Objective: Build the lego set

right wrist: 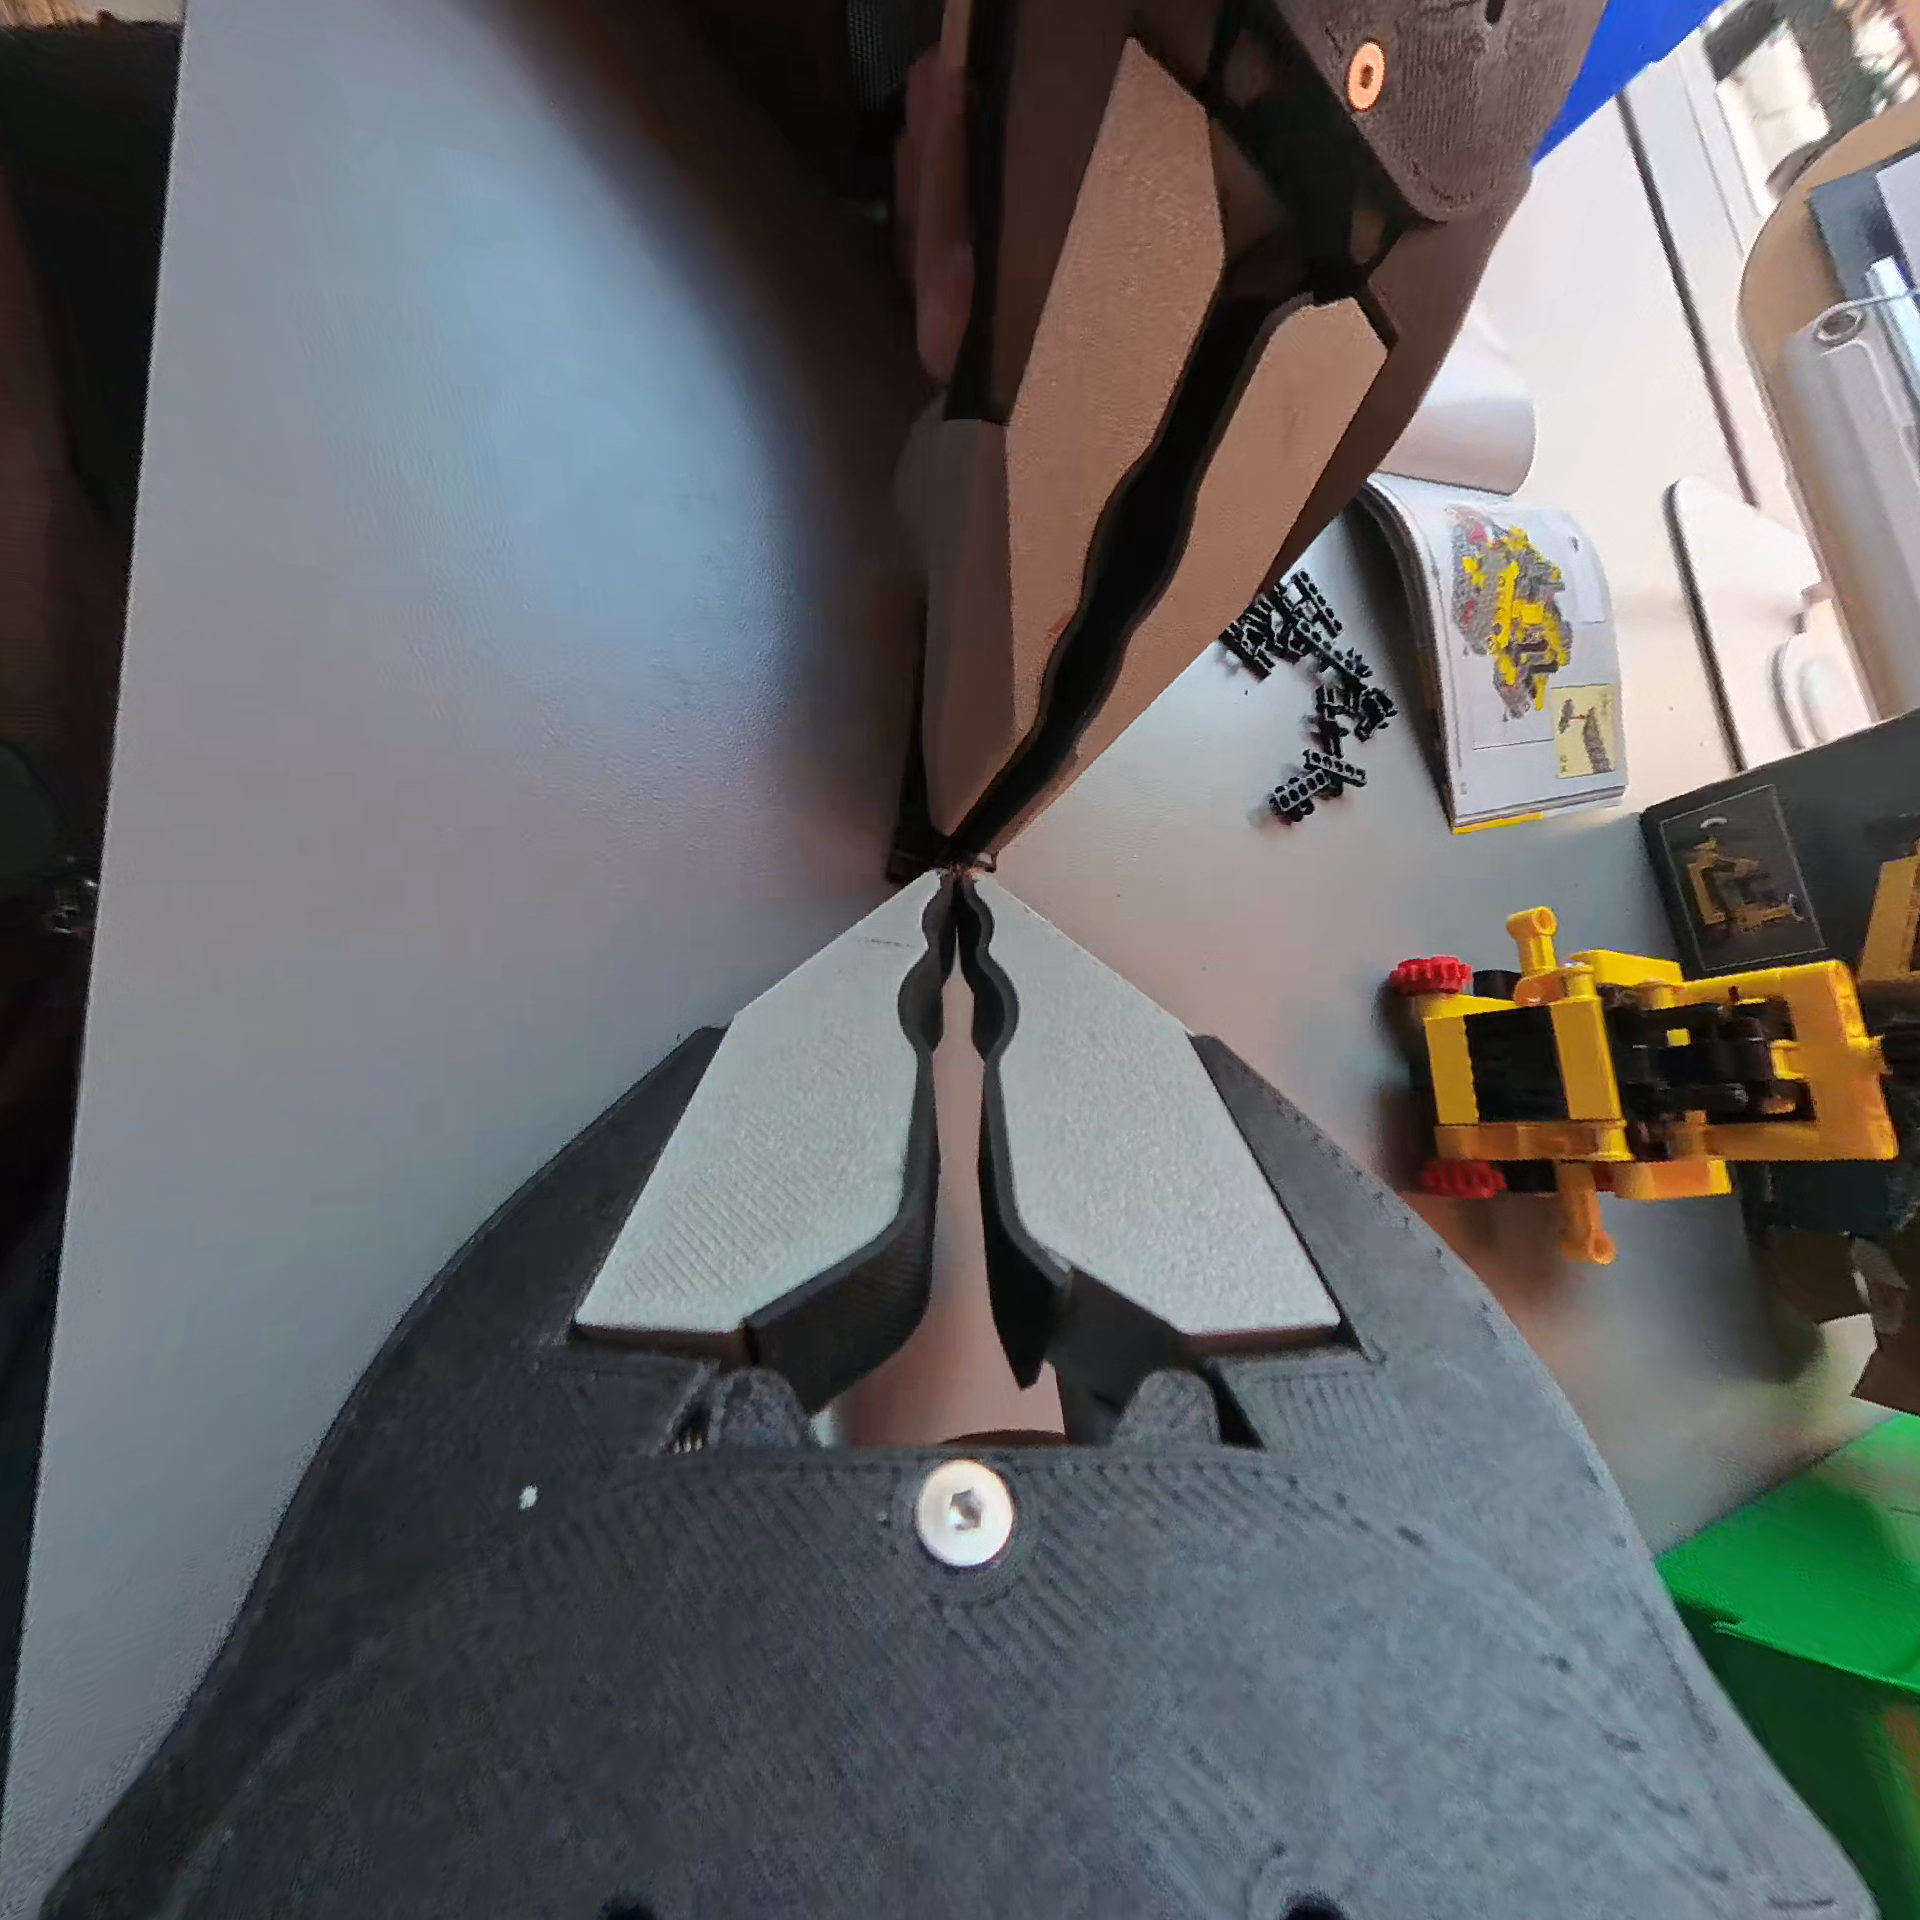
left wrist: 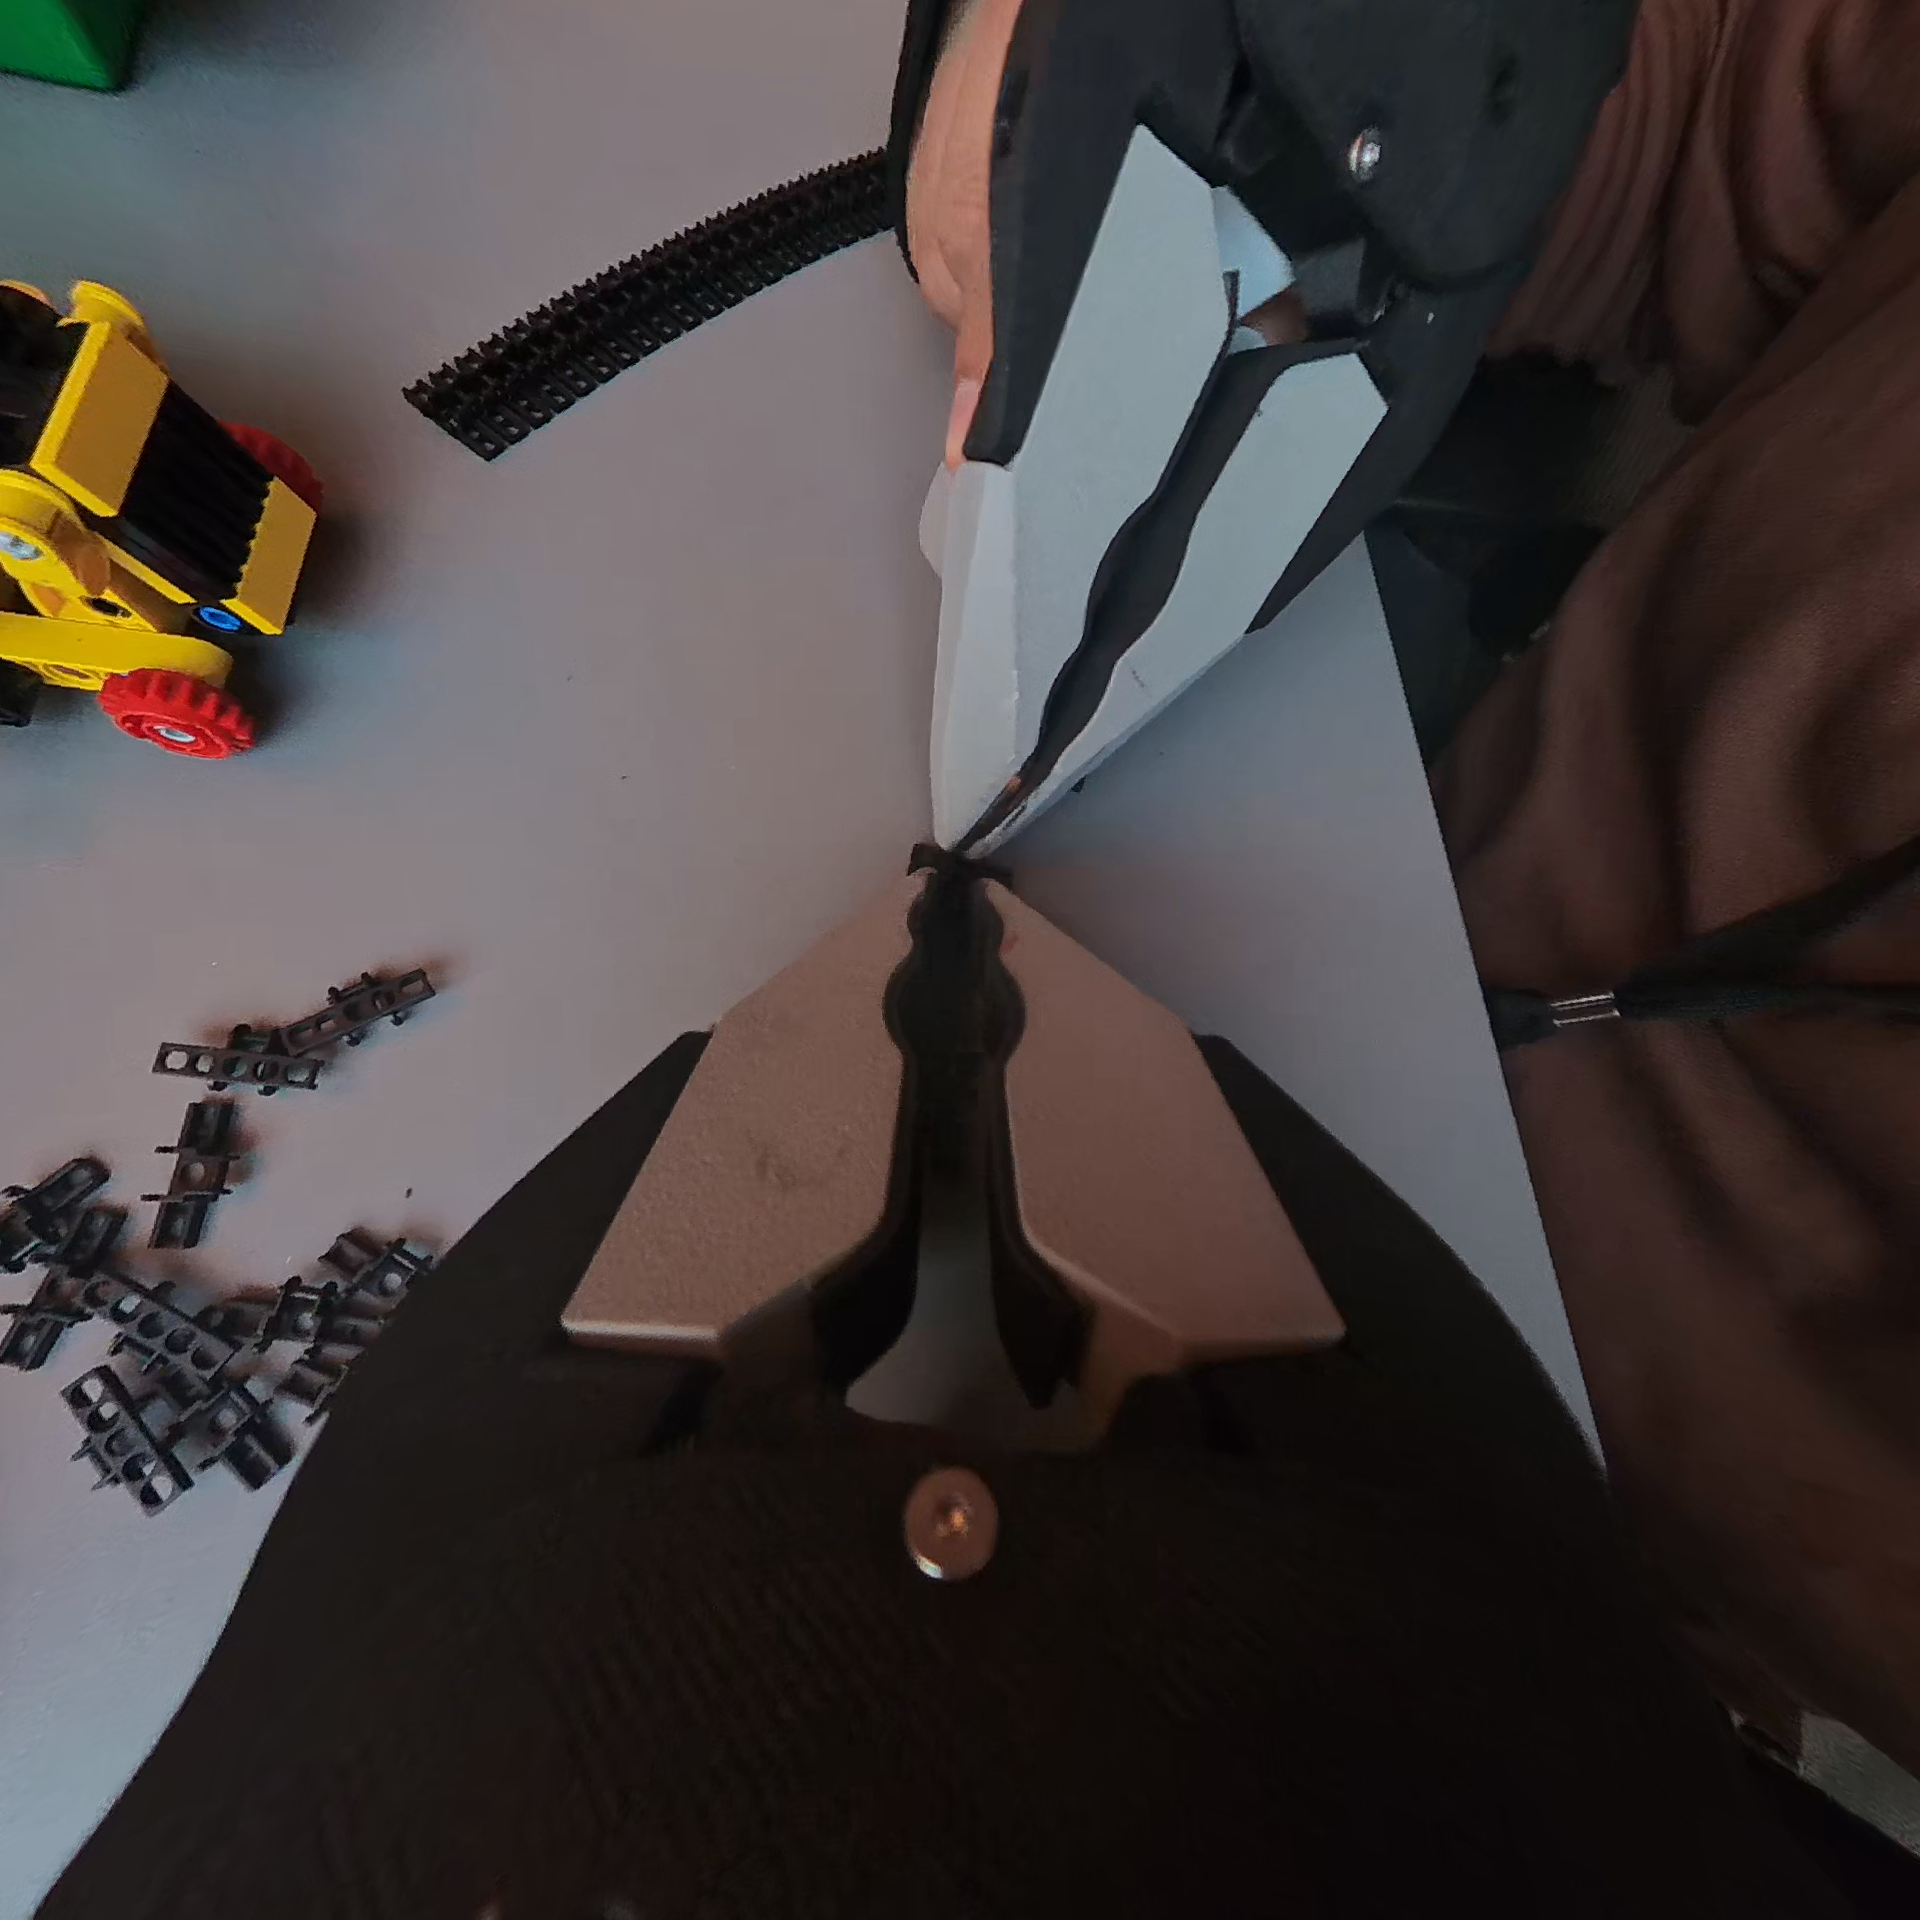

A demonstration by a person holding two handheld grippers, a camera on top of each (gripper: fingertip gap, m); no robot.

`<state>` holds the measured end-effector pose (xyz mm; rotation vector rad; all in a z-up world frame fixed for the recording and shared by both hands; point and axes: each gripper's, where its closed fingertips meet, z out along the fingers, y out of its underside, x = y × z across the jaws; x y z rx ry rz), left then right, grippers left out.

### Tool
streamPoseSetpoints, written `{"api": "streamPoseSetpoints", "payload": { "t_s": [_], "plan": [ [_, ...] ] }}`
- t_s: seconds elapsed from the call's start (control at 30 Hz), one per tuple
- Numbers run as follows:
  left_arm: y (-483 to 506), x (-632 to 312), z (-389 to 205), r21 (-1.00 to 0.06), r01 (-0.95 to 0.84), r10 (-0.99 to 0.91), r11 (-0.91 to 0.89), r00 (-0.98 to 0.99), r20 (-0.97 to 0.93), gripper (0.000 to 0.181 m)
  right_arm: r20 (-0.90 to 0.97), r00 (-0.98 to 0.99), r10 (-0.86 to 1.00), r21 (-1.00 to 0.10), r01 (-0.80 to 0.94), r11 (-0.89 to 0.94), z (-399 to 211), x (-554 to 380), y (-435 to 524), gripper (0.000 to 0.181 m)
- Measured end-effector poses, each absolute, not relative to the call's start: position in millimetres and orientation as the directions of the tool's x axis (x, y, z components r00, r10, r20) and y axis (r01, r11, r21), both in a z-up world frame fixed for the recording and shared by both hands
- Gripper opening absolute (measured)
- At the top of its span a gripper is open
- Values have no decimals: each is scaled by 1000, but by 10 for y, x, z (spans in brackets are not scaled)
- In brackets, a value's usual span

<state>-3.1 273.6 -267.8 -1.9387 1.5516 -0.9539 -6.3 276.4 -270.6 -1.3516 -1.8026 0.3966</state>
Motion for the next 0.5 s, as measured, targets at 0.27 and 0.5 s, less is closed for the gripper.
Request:
{"api": "streamPoseSetpoints", "payload": {
  "t_s": [0.27, 0.5],
  "plan": [
    [2738, -35, -2692, -725, -640, -966, -254, 130, 224, 1, 485, -95, 870, -640, 639, 426, -2704, -69, 2758, 0],
    [2754, -25, -2679, -710, -621, -940, -331, 155, 303, 0, 486, -98, 868, -643, 632, 431, -2702, -72, 2754, 0]
  ]
}}
